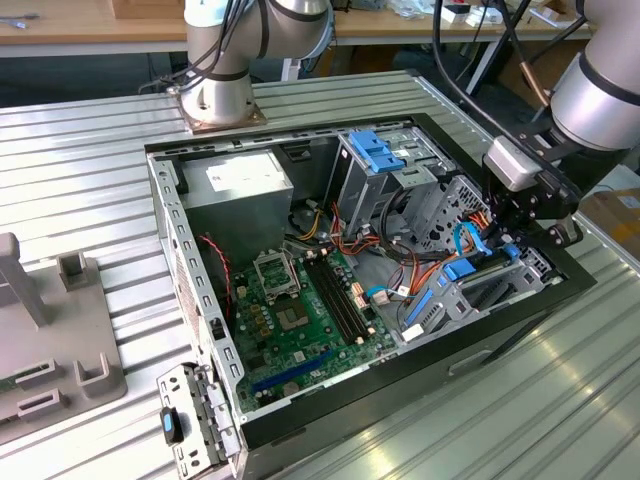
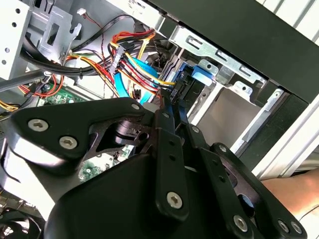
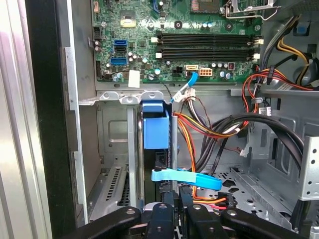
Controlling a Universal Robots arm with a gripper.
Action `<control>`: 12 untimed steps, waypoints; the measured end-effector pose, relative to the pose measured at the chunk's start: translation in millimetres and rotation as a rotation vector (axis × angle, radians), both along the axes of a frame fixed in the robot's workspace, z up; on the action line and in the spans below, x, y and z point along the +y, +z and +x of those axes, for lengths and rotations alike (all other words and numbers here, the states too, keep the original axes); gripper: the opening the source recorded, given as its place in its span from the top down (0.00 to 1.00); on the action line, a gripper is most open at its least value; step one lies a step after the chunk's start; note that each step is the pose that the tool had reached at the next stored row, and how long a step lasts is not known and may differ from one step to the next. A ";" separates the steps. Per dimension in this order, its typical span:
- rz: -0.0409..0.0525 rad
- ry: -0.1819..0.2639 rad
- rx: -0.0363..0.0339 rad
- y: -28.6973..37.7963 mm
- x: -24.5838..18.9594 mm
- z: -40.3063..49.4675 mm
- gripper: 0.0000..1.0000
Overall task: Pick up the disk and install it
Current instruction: 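Insert the first disk wire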
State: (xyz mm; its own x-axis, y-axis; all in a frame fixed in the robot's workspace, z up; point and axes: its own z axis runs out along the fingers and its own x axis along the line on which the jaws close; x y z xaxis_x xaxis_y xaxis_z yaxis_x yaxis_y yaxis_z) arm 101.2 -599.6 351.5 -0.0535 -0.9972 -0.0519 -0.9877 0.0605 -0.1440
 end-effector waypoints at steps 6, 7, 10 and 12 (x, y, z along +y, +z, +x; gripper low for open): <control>-0.0152 0.005 0.0004 -0.6 -0.3 -1.2 0.83; -0.0157 0.005 0.0005 -0.6 -0.5 -2.3 0.83; -0.0239 0.005 0.0005 -0.8 -0.6 -3.3 0.83; -0.0425 0.005 0.0007 -0.9 -0.8 -3.7 0.83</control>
State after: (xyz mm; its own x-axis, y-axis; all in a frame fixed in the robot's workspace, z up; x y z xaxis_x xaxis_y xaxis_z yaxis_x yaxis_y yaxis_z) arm 97.4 -600.3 350.7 -0.0489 -0.9988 -0.0095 -0.9881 0.0497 -0.1456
